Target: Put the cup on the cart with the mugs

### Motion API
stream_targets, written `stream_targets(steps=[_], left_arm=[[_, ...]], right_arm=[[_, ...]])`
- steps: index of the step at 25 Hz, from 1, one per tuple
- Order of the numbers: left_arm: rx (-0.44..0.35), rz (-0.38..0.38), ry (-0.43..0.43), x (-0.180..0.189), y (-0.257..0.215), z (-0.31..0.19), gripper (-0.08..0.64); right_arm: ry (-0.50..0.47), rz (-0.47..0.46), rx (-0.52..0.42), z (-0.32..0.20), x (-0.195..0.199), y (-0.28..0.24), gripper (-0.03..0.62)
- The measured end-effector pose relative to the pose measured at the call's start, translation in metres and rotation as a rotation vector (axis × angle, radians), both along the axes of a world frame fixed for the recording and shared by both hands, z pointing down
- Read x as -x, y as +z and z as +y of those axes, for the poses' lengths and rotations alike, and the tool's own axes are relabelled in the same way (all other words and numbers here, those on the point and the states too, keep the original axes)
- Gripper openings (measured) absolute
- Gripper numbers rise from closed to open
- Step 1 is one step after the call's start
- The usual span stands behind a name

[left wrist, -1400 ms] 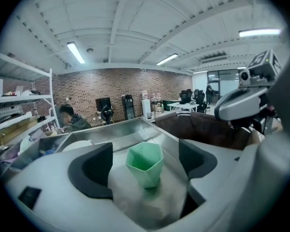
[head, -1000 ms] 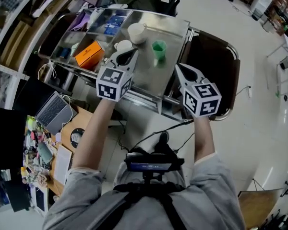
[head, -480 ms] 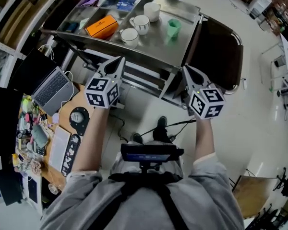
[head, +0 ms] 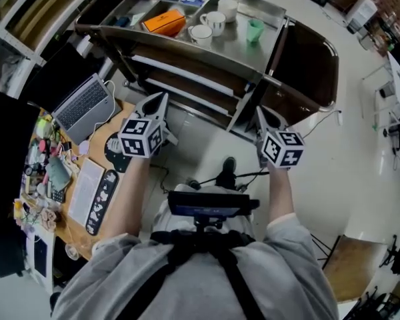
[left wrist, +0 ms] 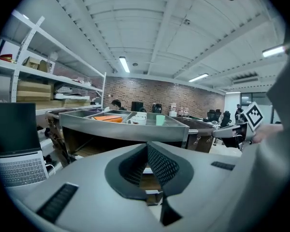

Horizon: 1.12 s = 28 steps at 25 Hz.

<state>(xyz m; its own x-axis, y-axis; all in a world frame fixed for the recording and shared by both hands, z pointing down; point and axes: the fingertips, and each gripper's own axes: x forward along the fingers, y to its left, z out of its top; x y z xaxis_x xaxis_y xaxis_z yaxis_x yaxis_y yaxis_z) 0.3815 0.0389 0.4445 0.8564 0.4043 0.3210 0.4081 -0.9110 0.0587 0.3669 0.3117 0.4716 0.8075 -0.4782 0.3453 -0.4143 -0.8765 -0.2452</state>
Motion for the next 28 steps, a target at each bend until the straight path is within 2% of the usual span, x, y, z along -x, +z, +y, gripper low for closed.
stream_targets(steps=[13,28], left_arm=[[0.025,-0.008,0.022,0.043,0.015,-0.022,0.003],[0.038,-0.025,0.015,0.058,0.028,-0.044,0.003]], right_arm=[[0.028,-0.011,0.051,-0.014,0.045,0.01,0.005],[0.014,-0.033,0.079,-0.038,0.049,0.026,0.005]])
